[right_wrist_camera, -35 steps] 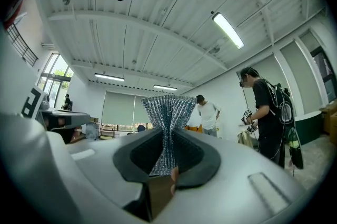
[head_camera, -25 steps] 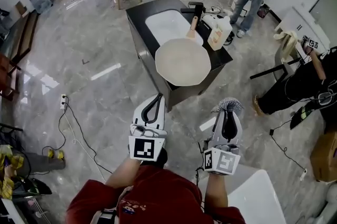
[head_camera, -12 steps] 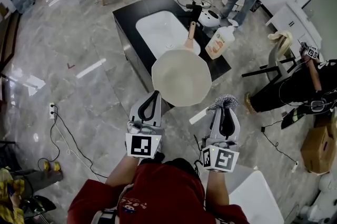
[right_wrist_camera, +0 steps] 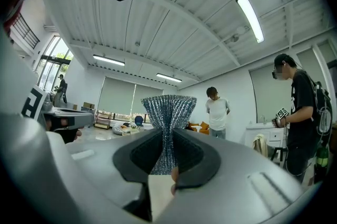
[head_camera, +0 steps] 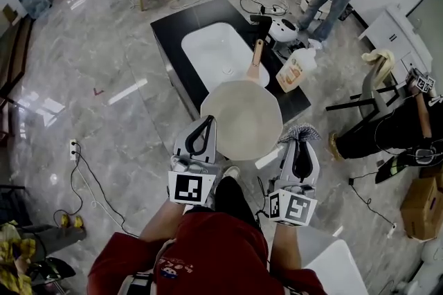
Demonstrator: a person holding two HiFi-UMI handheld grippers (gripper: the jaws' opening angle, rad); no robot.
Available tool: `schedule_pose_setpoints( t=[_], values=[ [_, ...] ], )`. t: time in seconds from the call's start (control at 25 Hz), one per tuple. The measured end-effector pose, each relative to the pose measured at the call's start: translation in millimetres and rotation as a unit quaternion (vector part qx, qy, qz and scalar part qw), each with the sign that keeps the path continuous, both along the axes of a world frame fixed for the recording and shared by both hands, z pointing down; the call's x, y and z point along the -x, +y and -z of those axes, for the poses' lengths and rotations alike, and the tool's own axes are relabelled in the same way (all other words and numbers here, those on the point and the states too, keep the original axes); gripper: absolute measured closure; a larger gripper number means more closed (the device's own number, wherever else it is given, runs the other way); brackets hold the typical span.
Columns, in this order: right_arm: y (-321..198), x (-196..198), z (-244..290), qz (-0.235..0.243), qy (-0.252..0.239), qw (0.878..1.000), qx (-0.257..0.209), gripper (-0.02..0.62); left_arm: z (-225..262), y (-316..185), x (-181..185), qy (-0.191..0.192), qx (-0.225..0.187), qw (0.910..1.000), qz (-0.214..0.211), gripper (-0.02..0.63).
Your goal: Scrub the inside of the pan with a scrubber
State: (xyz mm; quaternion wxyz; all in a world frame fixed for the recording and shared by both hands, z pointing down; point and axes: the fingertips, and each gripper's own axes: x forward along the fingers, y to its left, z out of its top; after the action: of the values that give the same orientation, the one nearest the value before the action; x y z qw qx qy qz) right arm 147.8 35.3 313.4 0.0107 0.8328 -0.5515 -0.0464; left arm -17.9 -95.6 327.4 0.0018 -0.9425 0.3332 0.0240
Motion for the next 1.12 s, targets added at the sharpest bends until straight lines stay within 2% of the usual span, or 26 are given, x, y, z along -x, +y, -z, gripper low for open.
schedule_pose_setpoints(
  t=[0.2,0.32,0.6,0.84,1.12],
  values=[
    [-31.0,-38.5,-7.8,0.002,-0.016,1.000,-0.019,0.525,5.3,-30.3,-32.1,-0.010,-0.010,0.9999,0.004,0.600],
    [-46.9,-67.5,-13.2,0.004,-0.017,1.000,-0.017,0.525,9.4,-50.9,-56.8,-0.016,-0.035,0.9992,0.007,0.601],
    [-79.9,-129.5,-23.1,0.018,-0.034,0.999,-0.018,0.525,5.4,-83.7,-108.5,-0.036,-0.026,0.9990,0.012,0.600],
    [-109.1,-141.8,-40.5,0.047,-0.042,0.998,-0.001,0.525,-8.2,-104.5,-123.5,-0.055,-0.017,0.9980,0.025,0.601],
    [-144.5,-127.7,-56.1,0.082,-0.046,0.995,0.031,0.525,-31.9,-129.4,-122.8,-0.063,0.004,0.9976,0.028,0.600]
  ],
)
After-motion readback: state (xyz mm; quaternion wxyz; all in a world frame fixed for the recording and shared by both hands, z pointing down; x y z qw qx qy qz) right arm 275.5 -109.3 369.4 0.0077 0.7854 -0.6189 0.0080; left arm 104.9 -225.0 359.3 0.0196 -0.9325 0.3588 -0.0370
